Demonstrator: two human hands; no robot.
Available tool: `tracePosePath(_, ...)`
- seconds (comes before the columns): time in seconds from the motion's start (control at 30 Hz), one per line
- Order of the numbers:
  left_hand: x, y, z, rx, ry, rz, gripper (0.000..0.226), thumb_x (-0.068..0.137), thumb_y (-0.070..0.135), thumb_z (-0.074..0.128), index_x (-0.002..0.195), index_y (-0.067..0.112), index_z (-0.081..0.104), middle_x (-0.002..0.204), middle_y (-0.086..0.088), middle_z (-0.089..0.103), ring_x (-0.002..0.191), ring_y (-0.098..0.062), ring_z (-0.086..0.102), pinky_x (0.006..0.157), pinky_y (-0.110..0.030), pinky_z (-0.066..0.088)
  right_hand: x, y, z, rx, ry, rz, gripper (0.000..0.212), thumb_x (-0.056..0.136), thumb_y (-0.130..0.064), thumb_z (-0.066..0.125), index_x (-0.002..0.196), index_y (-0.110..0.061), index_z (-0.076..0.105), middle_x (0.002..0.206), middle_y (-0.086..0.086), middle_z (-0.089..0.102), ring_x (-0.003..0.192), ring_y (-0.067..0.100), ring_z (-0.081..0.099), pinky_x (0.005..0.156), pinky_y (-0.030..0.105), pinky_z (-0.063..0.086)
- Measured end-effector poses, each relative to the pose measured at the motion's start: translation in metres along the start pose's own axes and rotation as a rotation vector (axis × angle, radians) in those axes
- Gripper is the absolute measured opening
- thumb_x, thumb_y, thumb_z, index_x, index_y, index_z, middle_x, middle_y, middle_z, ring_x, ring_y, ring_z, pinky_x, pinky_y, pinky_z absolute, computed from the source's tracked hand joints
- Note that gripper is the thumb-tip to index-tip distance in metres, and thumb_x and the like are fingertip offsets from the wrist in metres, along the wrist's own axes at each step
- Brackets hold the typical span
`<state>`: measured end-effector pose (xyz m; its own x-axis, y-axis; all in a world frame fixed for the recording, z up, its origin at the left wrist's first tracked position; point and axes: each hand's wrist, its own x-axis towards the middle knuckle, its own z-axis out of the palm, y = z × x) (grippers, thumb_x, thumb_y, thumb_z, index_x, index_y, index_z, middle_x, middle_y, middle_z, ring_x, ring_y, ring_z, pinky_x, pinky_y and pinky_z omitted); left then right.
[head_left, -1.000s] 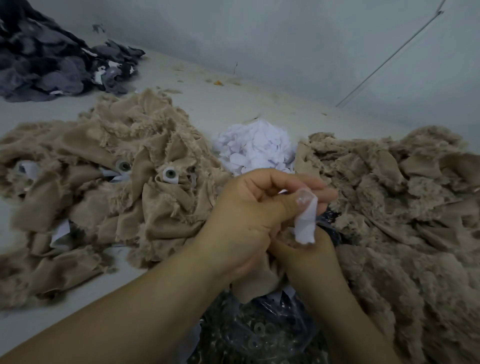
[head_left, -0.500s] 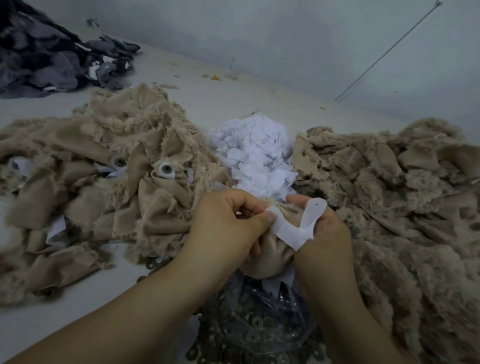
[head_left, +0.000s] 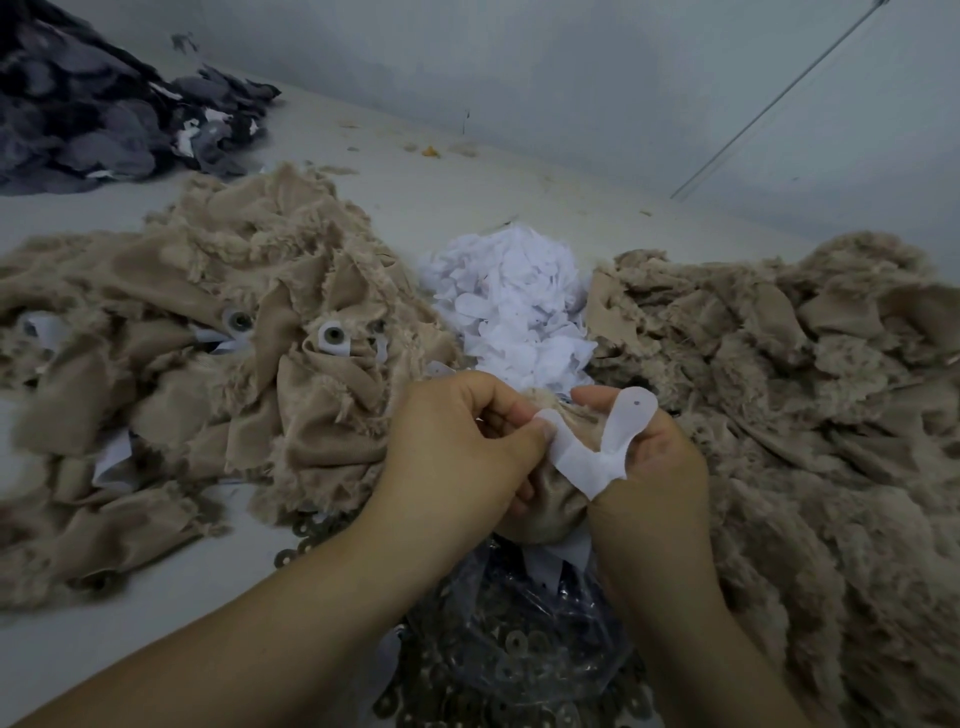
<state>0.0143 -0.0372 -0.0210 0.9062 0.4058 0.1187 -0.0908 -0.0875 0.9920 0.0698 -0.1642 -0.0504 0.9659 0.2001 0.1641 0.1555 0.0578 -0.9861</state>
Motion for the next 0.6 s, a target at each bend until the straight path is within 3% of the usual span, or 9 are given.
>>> tracePosePath(0.07, 0.001, 0.001, -0.001, 0.038, 0.015, 0.031, 0.013, 0.084, 0.005, 0.074, 0.072, 0.005, 0.069, 0.049, -0.008, 0.063, 0.038, -0.019, 0.059, 0.042, -0.032, 0.054, -0.003, -0.001, 0.003, 0.159, -0.044, 0.093, 0.051, 0.049, -0.042, 0.087, 0.092, -0.020, 0.070, 0.086, -0.001, 0.078, 0.081, 0.018, 0.075, 0.068, 0.037, 0.061)
tracePosePath(0.13, 0.002, 0.001, -0.002, 0.061, 0.037, 0.050, 0.015, 0.084, 0.005, 0.074, 0.070, 0.007, 0.069, 0.050, -0.007, 0.064, 0.038, -0.019, 0.059, 0.041, -0.034, 0.054, -0.005, 0.000, 0.003, 0.215, -0.064, 0.108, 0.041, 0.058, -0.036, 0.090, 0.090, -0.018, 0.073, 0.088, 0.014, 0.076, 0.083, 0.034, 0.074, 0.072, 0.048, 0.059)
tracePosePath(0.2, 0.003, 0.002, -0.004, 0.069, 0.051, 0.055, 0.017, 0.084, 0.005, 0.074, 0.068, 0.008, 0.069, 0.050, -0.008, 0.064, 0.039, -0.021, 0.059, 0.041, -0.039, 0.056, -0.004, -0.001, 0.000, 0.229, -0.109, 0.091, 0.008, 0.085, -0.020, 0.077, 0.091, -0.016, 0.075, 0.090, 0.018, 0.075, 0.084, 0.037, 0.073, 0.073, 0.048, 0.060)
tracePosePath(0.27, 0.004, 0.003, -0.004, 0.072, 0.053, 0.056, 0.017, 0.084, 0.006, 0.075, 0.068, 0.008, 0.069, 0.050, -0.008, 0.064, 0.039, -0.021, 0.059, 0.042, -0.042, 0.056, -0.004, 0.000, -0.003, 0.230, -0.127, 0.107, 0.019, 0.097, -0.013, 0.058, 0.092, -0.017, 0.076, 0.094, 0.013, 0.075, 0.088, 0.030, 0.073, 0.074, 0.041, 0.060)
tracePosePath(0.33, 0.004, 0.002, -0.005, 0.084, 0.065, 0.062, 0.018, 0.083, 0.006, 0.075, 0.066, 0.008, 0.069, 0.050, -0.007, 0.064, 0.040, -0.020, 0.060, 0.043, -0.042, 0.056, -0.005, -0.004, -0.002, 0.249, -0.098, 0.119, 0.024, 0.089, -0.037, 0.060, 0.089, -0.021, 0.078, 0.094, 0.008, 0.076, 0.089, 0.027, 0.072, 0.075, 0.038, 0.060)
tracePosePath(0.4, 0.004, 0.000, -0.005, 0.121, 0.072, 0.078, 0.020, 0.083, 0.009, 0.077, 0.065, 0.010, 0.069, 0.052, -0.006, 0.065, 0.044, -0.021, 0.062, 0.045, -0.042, 0.056, -0.008, -0.008, 0.002, 0.246, -0.099, 0.072, 0.047, 0.077, -0.066, 0.067, 0.088, -0.022, 0.080, 0.096, 0.012, 0.076, 0.093, 0.033, 0.072, 0.078, 0.043, 0.060)
tracePosePath(0.43, 0.004, 0.000, -0.005, 0.138, 0.069, 0.085, 0.019, 0.082, 0.010, 0.077, 0.065, 0.011, 0.069, 0.054, -0.006, 0.066, 0.047, -0.022, 0.063, 0.047, -0.042, 0.055, -0.009, -0.006, 0.002, 0.215, -0.119, 0.038, 0.048, 0.076, -0.068, 0.069, 0.089, -0.023, 0.080, 0.096, 0.015, 0.076, 0.095, 0.039, 0.071, 0.078, 0.047, 0.060)
tracePosePath(0.5, 0.003, -0.001, -0.004, 0.151, 0.066, 0.098, 0.020, 0.082, 0.011, 0.078, 0.064, 0.014, 0.069, 0.056, -0.005, 0.066, 0.047, -0.015, 0.061, 0.047, -0.038, 0.053, -0.011, -0.009, 0.004, 0.122, -0.132, -0.015, 0.025, 0.082, -0.047, 0.074, 0.087, -0.023, 0.079, 0.091, 0.014, 0.076, 0.091, 0.042, 0.071, 0.071, 0.042, 0.062)
tracePosePath(0.6, 0.002, -0.001, -0.004, 0.193, 0.058, 0.150, 0.018, 0.082, 0.010, 0.076, 0.065, 0.013, 0.069, 0.057, -0.002, 0.065, 0.045, -0.005, 0.057, 0.042, -0.026, 0.049, -0.013, -0.015, 0.006, 0.065, -0.117, -0.013, 0.025, 0.069, -0.043, 0.083, 0.083, -0.023, 0.077, 0.082, 0.009, 0.077, 0.073, 0.026, 0.074, 0.060, 0.031, 0.059)
